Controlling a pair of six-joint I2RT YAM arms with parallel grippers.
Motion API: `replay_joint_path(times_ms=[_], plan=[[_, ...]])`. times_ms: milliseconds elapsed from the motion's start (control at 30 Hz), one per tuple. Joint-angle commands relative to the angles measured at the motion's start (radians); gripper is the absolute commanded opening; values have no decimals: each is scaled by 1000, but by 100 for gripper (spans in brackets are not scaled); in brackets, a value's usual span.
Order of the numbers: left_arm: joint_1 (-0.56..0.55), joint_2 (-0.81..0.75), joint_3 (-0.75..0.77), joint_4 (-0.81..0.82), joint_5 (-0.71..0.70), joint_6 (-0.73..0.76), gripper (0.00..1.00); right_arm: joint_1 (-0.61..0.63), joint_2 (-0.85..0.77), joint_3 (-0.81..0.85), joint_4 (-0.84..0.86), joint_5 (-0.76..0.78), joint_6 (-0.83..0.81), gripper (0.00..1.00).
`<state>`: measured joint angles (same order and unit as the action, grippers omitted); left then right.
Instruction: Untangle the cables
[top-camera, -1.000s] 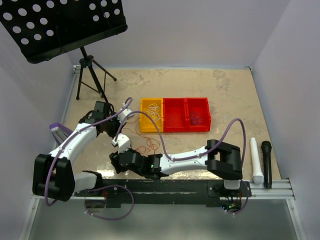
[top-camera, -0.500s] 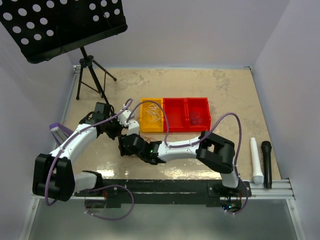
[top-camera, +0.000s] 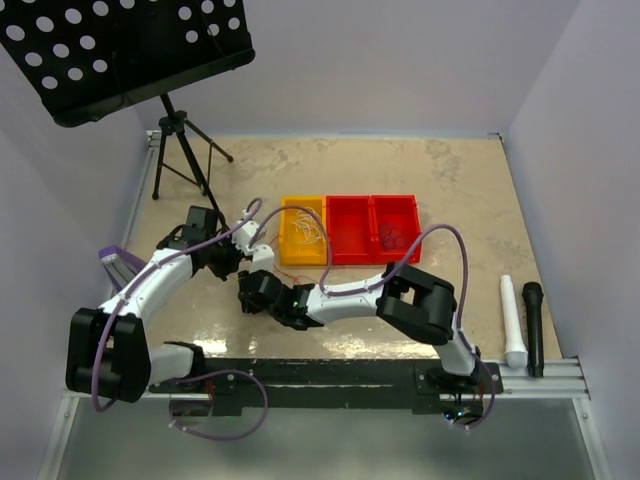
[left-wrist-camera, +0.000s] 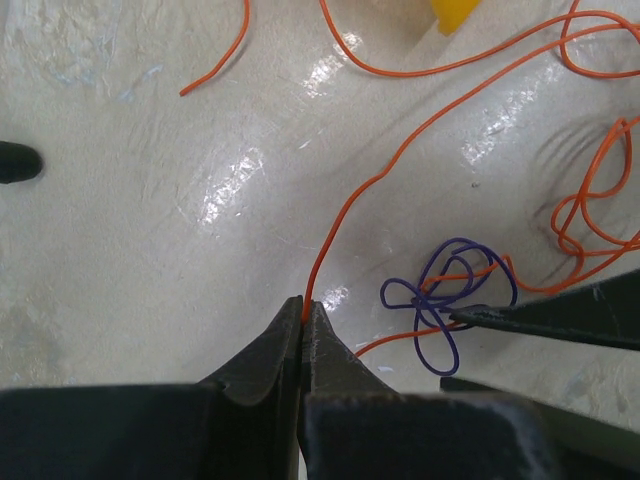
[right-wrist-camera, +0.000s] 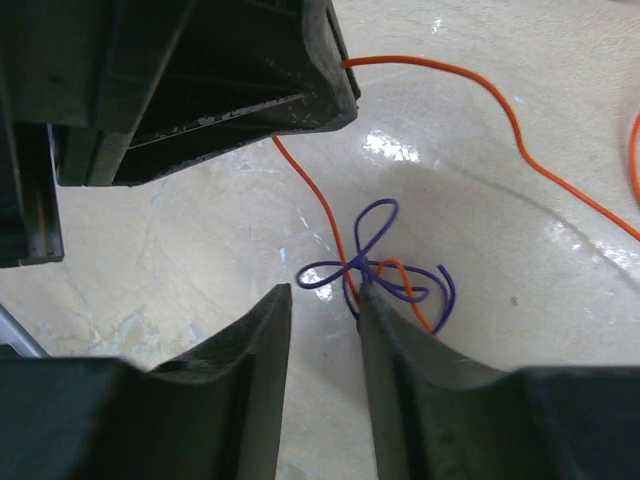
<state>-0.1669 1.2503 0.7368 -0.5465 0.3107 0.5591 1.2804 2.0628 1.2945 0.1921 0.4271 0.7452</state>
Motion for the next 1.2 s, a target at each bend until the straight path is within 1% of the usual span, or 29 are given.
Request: replay_joint_path(times_ms=[0, 67, 100, 133, 167, 267, 300, 367, 500, 667, 800, 1167], plan=[[-11, -18, -13, 2, 42, 25, 0, -9, -85, -50, 27, 28, 31, 27], [-11, -15, -11, 0, 42, 24, 0, -9, -101, -72, 24, 41, 42, 16], [-11, -18, -10, -1, 41, 24, 0, -9, -104, -77, 21, 42, 43, 13], [-11, -20, -10, -3, 42, 25, 0, -7, -110, -80, 15, 42, 45, 14], [-11, -22, -10, -4, 42, 25, 0, -7, -116, -83, 10, 42, 43, 18], [-11, -25, -10, -6, 38, 28, 0, -9, -162, -119, 20, 41, 37, 37], [-11, -25, -11, -6, 36, 30, 0, -9, -183, -135, 23, 44, 37, 41], [-11, -25, -16, -4, 30, 33, 0, -9, -204, -141, 17, 59, 33, 44], [-10, -26, -28, -4, 15, 44, 0, -19, -202, -129, 3, 71, 25, 45], [-10, -38, -43, -7, 5, 62, 0, -46, -159, -110, -10, 71, 33, 43], [-10, -32, -48, -4, -1, 70, 0, -69, -130, -107, 7, 49, 42, 42], [-10, -15, -54, 3, -9, 76, 0, -70, -73, -81, 70, -28, 26, 44]])
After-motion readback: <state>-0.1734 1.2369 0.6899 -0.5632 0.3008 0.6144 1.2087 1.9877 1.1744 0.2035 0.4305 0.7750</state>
